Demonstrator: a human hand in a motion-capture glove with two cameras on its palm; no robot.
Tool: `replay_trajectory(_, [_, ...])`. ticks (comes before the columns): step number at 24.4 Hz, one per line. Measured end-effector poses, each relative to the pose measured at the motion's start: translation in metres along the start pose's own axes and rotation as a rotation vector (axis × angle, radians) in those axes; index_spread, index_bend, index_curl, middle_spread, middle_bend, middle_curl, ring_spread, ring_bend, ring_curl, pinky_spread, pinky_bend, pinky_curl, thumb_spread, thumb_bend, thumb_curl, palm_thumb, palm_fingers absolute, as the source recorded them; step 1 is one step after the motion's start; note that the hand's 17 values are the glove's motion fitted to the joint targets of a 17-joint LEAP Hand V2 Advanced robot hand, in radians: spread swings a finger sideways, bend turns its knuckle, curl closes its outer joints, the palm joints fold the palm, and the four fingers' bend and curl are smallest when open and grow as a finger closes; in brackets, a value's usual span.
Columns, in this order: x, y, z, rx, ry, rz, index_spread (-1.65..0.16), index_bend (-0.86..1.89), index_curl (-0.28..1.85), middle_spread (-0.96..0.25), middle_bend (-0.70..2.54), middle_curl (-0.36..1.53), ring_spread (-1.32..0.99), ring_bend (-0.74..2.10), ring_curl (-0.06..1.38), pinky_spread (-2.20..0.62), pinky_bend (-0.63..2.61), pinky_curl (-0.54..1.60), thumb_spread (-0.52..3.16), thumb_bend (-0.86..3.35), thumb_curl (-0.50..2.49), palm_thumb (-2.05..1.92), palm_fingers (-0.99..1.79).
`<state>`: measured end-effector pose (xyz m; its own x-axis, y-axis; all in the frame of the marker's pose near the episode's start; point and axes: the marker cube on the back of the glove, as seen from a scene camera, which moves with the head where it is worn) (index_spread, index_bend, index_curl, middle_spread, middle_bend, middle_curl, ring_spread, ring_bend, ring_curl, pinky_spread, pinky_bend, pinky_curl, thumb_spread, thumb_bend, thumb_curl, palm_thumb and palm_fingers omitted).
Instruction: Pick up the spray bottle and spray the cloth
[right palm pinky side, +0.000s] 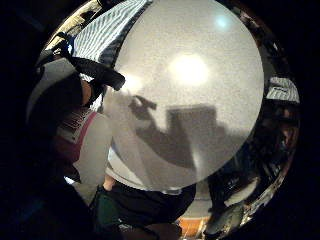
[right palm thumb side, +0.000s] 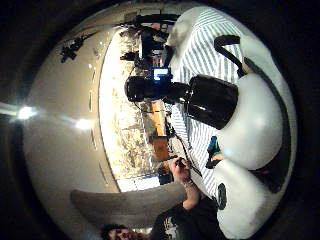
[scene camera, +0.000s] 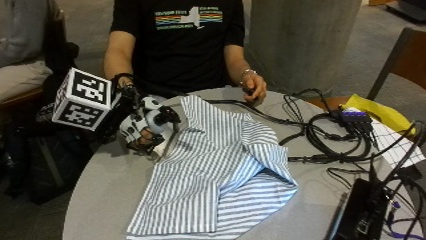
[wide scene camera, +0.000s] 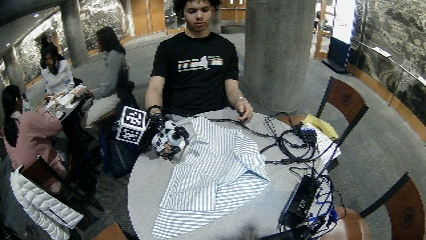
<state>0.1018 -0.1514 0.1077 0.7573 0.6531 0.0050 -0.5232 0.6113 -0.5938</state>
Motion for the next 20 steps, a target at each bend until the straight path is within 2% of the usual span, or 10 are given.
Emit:
replay_trajectory(5, [0.0018,0.003,0.0003,-0.047,0.028,0.044,-0.12,0.12,0.31,-0.05,0.36,0.48,-0.07,0.58,0.43,-0.1,0.47,0.38,0.54,-0.03,0.59,1.01,1.18])
replay_trajectory(20, [0.0036,0.0048,0.0041,-0.061,0.091,0.111,-0.12,0.12,0.31,-0.06,0.39,0.5,-0.09,0.63,0.45,-0.19,0.52,0.4,0.51,-0.04,0.62,0.98,1.22])
